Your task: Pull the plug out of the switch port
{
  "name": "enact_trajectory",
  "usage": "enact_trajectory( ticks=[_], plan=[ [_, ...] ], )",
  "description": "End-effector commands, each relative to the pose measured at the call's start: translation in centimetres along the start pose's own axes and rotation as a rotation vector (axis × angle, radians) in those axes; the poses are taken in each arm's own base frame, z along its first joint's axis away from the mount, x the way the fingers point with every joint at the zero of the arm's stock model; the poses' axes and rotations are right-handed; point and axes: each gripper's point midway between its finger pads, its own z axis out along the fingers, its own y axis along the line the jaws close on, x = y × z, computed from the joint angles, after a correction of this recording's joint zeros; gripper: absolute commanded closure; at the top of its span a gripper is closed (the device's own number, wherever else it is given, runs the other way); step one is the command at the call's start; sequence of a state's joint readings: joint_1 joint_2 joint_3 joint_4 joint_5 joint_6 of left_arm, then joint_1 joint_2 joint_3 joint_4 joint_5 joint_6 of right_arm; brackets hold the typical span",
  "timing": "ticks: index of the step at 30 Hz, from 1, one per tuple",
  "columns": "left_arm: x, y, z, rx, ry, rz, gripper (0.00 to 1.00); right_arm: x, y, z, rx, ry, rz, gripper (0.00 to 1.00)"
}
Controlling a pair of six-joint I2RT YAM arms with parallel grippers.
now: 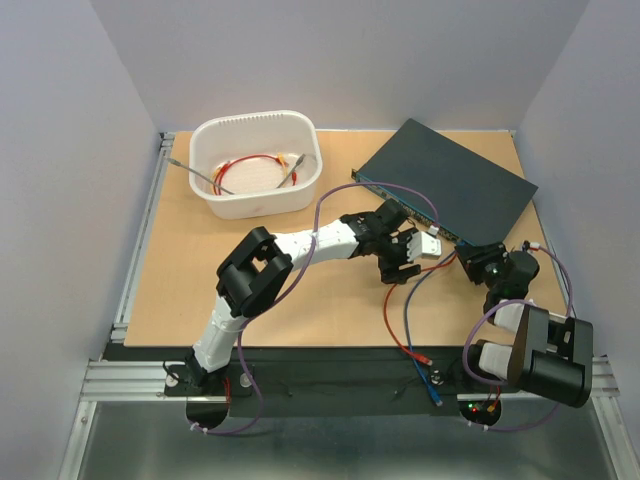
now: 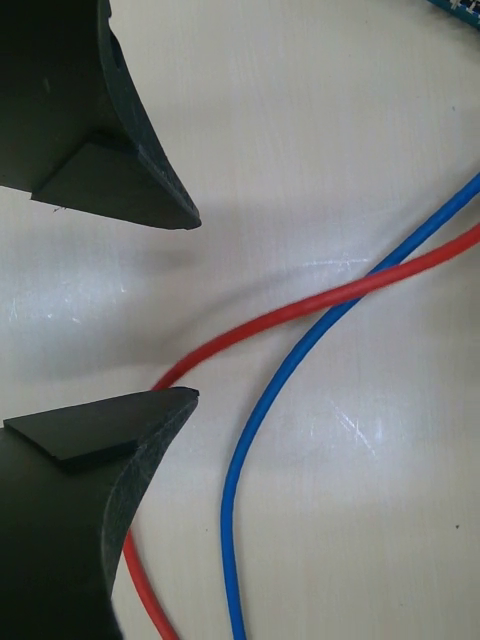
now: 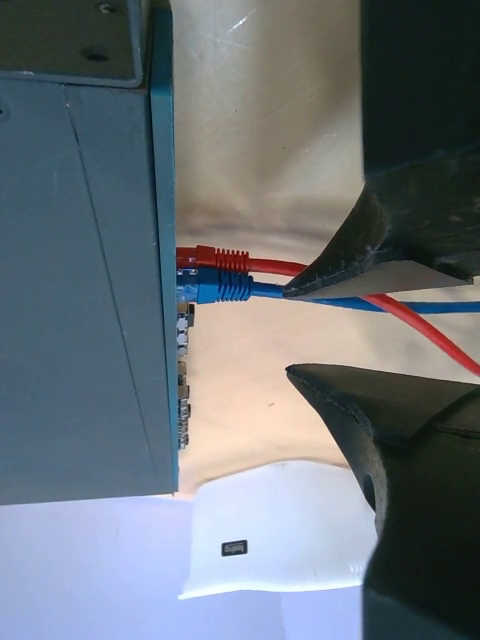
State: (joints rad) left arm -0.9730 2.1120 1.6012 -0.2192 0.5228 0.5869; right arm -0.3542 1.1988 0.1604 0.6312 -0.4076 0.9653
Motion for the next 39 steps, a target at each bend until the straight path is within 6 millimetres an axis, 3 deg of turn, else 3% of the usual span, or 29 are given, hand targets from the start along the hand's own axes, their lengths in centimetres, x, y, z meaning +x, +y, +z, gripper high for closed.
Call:
enact_trajectory(
  ticks=[1,12,30,35,39],
  plan=[
    [-2.2,-0.2,0.2,0.013,-0.04,0.025,0.24,-0.7,1.6,0.1,-0.083,-0.017,-0.039,0.62],
    [-2.4,-0.1,0.0,0.002,-0.039,0.041,0.24,-0.7,0.3,1.2,-0.042,-0.003,-0.021,0.62],
    [-2.8,-0.2,-0.3,0.006,-0.051,0.047,0.24,-1.7,1.8,0.4,-0.066,-0.054,-0.017,0.65],
    [-2.9,-0.1,-0.3,0.005,-0.053,0.043,0.24,-1.6,-1.0,0.9,0.05,-0.072,0.059,0.66],
    [-2.8,-0.4,-0.1,0.015,-0.053,0.043,0.34,-0.9,-2.8,1.0,0.107,-0.059,0.089,0.67]
  ],
)
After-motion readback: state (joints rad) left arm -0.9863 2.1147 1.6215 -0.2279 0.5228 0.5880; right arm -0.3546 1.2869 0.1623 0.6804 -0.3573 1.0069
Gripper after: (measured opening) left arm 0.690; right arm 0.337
